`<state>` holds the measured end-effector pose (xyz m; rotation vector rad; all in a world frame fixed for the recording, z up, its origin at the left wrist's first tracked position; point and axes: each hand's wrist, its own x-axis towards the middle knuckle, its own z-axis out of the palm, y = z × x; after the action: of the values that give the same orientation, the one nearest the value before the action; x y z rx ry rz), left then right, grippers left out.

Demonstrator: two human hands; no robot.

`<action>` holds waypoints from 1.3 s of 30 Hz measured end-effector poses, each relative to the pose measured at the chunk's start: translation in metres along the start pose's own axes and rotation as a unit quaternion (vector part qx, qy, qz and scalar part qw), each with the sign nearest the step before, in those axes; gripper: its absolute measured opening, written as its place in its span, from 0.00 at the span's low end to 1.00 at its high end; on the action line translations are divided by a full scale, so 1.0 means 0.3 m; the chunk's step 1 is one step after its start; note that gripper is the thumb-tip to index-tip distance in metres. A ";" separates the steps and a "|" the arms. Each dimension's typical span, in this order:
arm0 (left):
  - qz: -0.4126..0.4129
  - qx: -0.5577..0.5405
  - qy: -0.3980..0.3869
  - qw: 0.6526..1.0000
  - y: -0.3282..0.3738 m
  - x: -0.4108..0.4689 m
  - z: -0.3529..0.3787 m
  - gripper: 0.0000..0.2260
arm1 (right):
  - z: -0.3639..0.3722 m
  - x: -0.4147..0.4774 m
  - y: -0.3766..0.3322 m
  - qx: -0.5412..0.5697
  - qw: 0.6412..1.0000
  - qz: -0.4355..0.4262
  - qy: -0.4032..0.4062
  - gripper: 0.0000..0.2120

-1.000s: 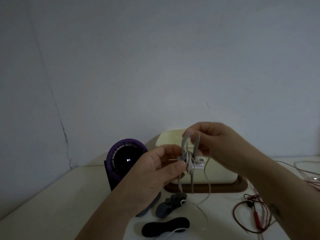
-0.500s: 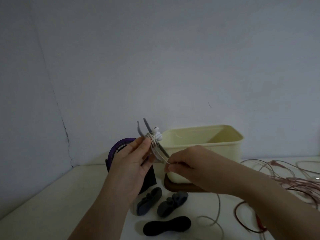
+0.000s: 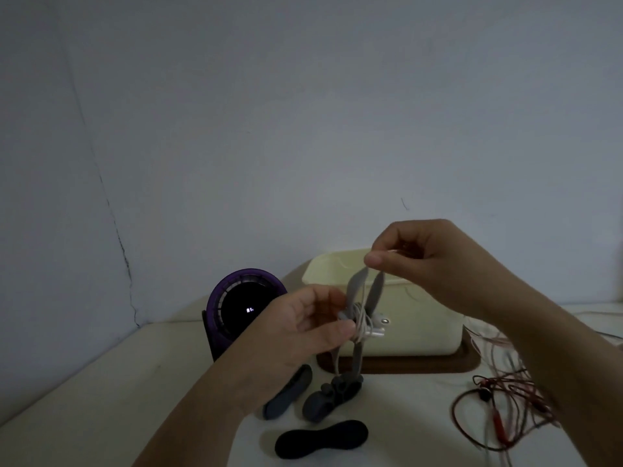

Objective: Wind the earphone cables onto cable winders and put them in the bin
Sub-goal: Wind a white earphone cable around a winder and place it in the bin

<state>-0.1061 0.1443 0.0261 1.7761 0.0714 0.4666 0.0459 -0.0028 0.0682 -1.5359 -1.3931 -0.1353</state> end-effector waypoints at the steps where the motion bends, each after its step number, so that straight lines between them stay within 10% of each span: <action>1: 0.005 -0.014 -0.020 1.000 0.007 -0.004 0.006 0.16 | 0.007 0.001 0.011 0.048 0.999 0.008 -0.001 0.18; 7: 0.036 -0.236 -0.037 0.970 0.054 -0.009 0.040 0.21 | 0.143 -0.006 0.047 0.215 0.973 0.059 -0.062 0.10; 11: 0.065 -0.298 0.098 0.947 0.065 0.010 0.019 0.19 | 0.191 -0.010 0.041 0.123 0.989 0.067 -0.050 0.15; 22: 0.044 -0.077 0.269 0.959 0.001 0.024 -0.044 0.06 | 0.126 -0.028 -0.089 -0.151 0.976 -0.060 -0.142 0.12; 32: 0.010 -0.014 0.055 0.998 0.011 0.002 0.014 0.12 | -0.009 -0.003 -0.040 -0.042 0.996 -0.040 0.068 0.10; 39: 0.062 -0.161 -0.043 0.984 0.051 -0.009 0.052 0.16 | 0.095 0.000 0.005 0.145 0.988 0.041 -0.012 0.10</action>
<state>-0.1063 0.1251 0.0370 1.4846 -0.1688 0.4622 0.0324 0.0177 0.0535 -1.3520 -1.3024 0.1332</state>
